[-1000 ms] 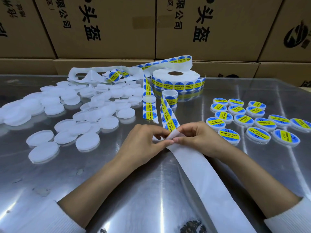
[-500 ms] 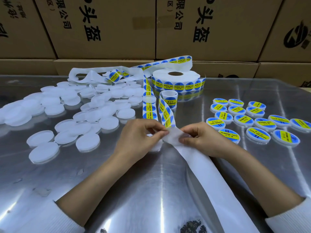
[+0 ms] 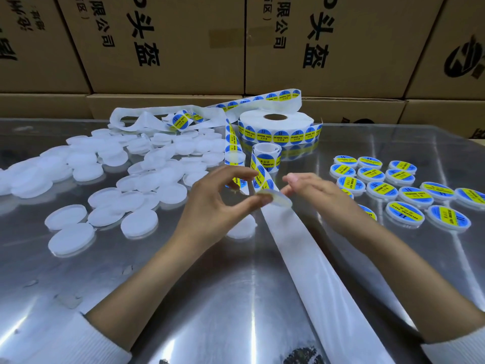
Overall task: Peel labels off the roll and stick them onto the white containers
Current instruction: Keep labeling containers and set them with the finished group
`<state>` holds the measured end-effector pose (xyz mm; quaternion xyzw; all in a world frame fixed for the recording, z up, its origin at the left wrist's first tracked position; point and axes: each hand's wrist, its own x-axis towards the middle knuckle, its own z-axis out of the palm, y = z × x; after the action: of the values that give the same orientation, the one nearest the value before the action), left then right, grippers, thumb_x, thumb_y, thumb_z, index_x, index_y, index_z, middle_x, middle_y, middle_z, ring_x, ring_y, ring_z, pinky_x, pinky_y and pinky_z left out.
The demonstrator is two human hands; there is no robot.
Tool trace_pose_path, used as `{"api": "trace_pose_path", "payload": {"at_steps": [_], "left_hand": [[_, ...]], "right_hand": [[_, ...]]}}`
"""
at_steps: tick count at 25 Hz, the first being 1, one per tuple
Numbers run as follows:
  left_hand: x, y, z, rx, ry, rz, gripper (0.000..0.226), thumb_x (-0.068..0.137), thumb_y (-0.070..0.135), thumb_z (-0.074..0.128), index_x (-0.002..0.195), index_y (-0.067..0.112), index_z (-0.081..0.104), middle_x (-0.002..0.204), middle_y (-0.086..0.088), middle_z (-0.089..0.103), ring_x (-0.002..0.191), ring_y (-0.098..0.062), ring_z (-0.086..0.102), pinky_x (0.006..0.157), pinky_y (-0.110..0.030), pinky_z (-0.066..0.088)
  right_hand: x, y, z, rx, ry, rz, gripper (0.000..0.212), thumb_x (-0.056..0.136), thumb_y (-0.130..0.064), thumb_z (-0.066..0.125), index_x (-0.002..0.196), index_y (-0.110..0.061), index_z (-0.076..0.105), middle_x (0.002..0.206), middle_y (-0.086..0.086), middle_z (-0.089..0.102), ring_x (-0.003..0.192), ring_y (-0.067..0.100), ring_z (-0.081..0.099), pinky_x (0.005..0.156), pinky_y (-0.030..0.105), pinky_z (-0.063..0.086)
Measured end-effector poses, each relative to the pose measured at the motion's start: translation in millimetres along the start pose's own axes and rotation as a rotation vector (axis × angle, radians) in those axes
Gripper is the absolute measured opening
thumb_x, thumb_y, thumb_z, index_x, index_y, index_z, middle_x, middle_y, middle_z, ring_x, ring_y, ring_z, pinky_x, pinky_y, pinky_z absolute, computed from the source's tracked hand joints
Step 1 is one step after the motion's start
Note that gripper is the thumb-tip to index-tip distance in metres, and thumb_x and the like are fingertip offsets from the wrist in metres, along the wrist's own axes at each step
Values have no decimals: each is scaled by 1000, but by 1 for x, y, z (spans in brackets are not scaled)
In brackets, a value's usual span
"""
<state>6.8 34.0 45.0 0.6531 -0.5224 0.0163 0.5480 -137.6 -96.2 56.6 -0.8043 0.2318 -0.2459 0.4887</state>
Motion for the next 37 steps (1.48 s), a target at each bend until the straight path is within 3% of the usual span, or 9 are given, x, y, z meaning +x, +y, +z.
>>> {"api": "trace_pose_path", "payload": {"at_steps": [5, 11, 13, 16, 17, 22, 26, 29, 37], "left_hand": [[-1, -2, 1, 45, -82, 74, 45, 66, 48, 72, 101, 21, 68, 97, 19, 61, 83, 0, 54, 77, -8, 39], [0, -16, 0, 191, -216, -6, 44, 67, 37, 81, 107, 25, 67, 107, 9, 60, 101, -7, 56, 87, -24, 45], [-1, -20, -2, 292, -293, -114, 62, 63, 52, 79, 117, 29, 61, 113, 12, 54, 110, -7, 52, 94, -28, 44], [1, -27, -11, 552, -565, -339, 105, 46, 80, 70, 137, 41, 35, 127, 10, 36, 127, -14, 34, 108, -35, 33], [2, -29, -13, 611, -620, -385, 106, 45, 82, 68, 135, 40, 33, 123, 9, 33, 126, -15, 31, 108, -35, 31], [3, -32, -13, 543, -474, -365, 57, 56, 66, 75, 95, 31, 51, 97, 11, 46, 101, -12, 44, 80, -28, 38], [0, -27, -5, 399, -248, -96, 54, 66, 41, 80, 110, 25, 54, 106, 10, 51, 99, -9, 44, 82, -22, 33], [-2, -14, 1, 278, -169, 92, 56, 69, 28, 82, 118, 22, 55, 108, 13, 54, 91, 8, 44, 80, -10, 34], [-6, 3, 5, 159, -128, 165, 59, 66, 35, 85, 117, 20, 60, 102, 17, 59, 86, 7, 48, 73, -8, 35]], "right_hand": [[-6, -4, 8, 47, -210, 11, 41, 86, -42, 48, 91, -11, 75, 114, -12, 61, 114, -7, 50, 101, 13, 31], [-2, 5, 8, 264, -70, 67, 15, 84, -17, 65, 70, -12, 69, 119, 3, 66, 113, 9, 60, 103, 28, 43], [-1, 8, 6, 271, 15, 72, 15, 81, -21, 68, 66, -18, 71, 113, 0, 68, 106, 8, 63, 97, 27, 46], [-1, 8, 6, 271, 85, 47, 18, 71, -38, 69, 64, -21, 72, 100, -6, 72, 95, 3, 66, 88, 21, 47], [-1, 9, 6, 270, 91, 37, 21, 68, -42, 67, 68, -21, 72, 98, -6, 73, 92, 4, 66, 88, 21, 48], [1, 13, 5, 300, 116, 13, 20, 69, -41, 67, 71, -21, 69, 94, 0, 74, 88, 10, 66, 88, 25, 50], [3, 15, 5, 352, 138, 10, 22, 67, -40, 67, 73, -19, 69, 85, -4, 73, 83, 6, 64, 81, 18, 46], [1, 13, 6, 423, 84, -7, 19, 70, -38, 67, 73, -19, 69, 77, -8, 71, 72, 0, 62, 66, 7, 43], [-2, 3, 11, 480, -22, -13, 15, 72, -29, 67, 69, -15, 65, 73, 2, 68, 68, 7, 62, 63, 14, 49]]}}
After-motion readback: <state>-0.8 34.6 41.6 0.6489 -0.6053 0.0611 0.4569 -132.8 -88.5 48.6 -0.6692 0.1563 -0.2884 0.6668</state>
